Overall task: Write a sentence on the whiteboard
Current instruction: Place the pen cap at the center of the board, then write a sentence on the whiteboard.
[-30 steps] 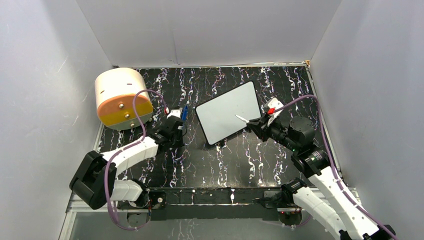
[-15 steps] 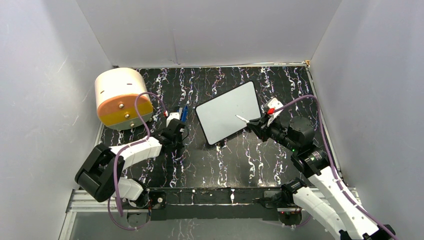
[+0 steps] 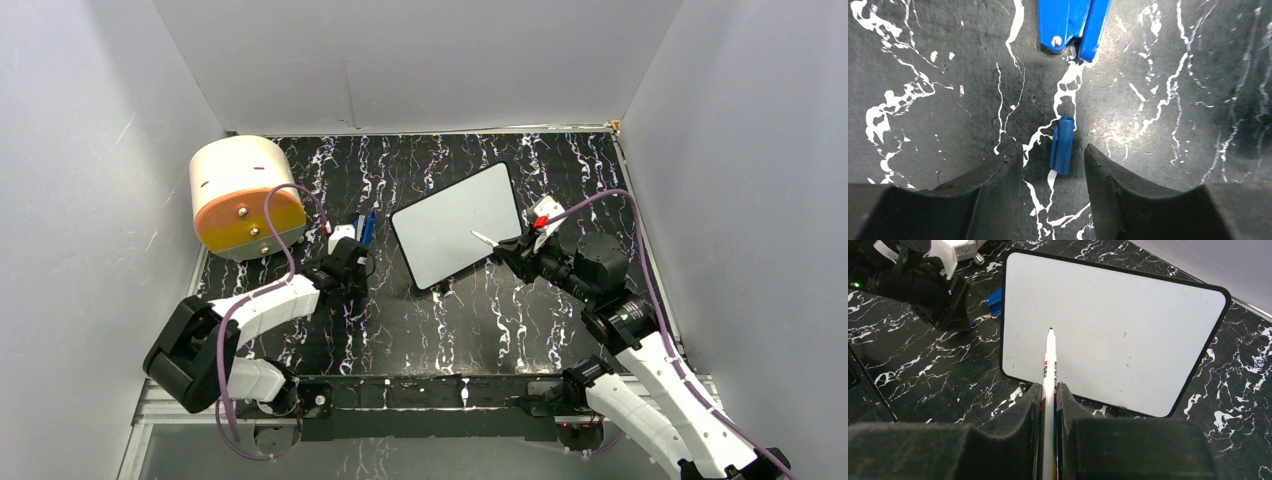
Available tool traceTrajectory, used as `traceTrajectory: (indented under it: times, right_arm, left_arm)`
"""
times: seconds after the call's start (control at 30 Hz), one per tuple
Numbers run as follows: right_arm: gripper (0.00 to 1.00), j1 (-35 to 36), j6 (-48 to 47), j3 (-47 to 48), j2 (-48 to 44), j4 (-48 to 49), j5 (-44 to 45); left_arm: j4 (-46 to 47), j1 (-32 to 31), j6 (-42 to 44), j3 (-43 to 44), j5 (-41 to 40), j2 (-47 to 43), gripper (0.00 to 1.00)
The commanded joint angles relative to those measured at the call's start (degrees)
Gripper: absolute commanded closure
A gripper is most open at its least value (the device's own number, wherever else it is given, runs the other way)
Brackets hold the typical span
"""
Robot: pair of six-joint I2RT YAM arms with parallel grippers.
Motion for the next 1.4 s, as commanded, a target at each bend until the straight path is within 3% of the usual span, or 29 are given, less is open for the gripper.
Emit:
traceTrajectory:
  times: [0.0,0.17,0.33,0.5,0.67,1.1,1.37]
  right_arm:
    - [1.0,-0.25,-0.06,1.37,-0.19,1.82,-0.05]
    - [1.0,-0.28,-0.06,1.45,0.72,1.54,-0.11]
    - [1.0,-0.24,-0.07,1.19,1.4,2.03,-0.11]
    - [1.0,-0.28,-0.4,1.87,2.47,1.54,0.77]
    - [1.0,-0.21,0.05,2.62,3.5,0.44,0.73]
    - [1.0,-0.18,-0.15,3.77,5.09,-0.7,-0.5]
    - [1.0,-0.2,-0.24,4.51,6.03,-0.93,-2.28]
  left_arm:
    - [-3.16,-0.05,0.49,3.79,-2.35,-5.65,0.51]
    - [-4.28,0.72,5.25,7.11,-1.68,-9.63,0.41]
    - [-3.94,4.86,10.43,11.79,4.58,-10.92,0.37]
    - [-0.22,10.46,15.03,15.54,16.83,-12.44,0.36]
    - [2.44,12.01,20.08,19.75,26.48,-12.37,0.33]
    - [9.69,15.64,20.32,27.2,50.66,-1.54,0.3]
    - [8.11,16.3,22.55,34.87,62.44,7.97,0.36]
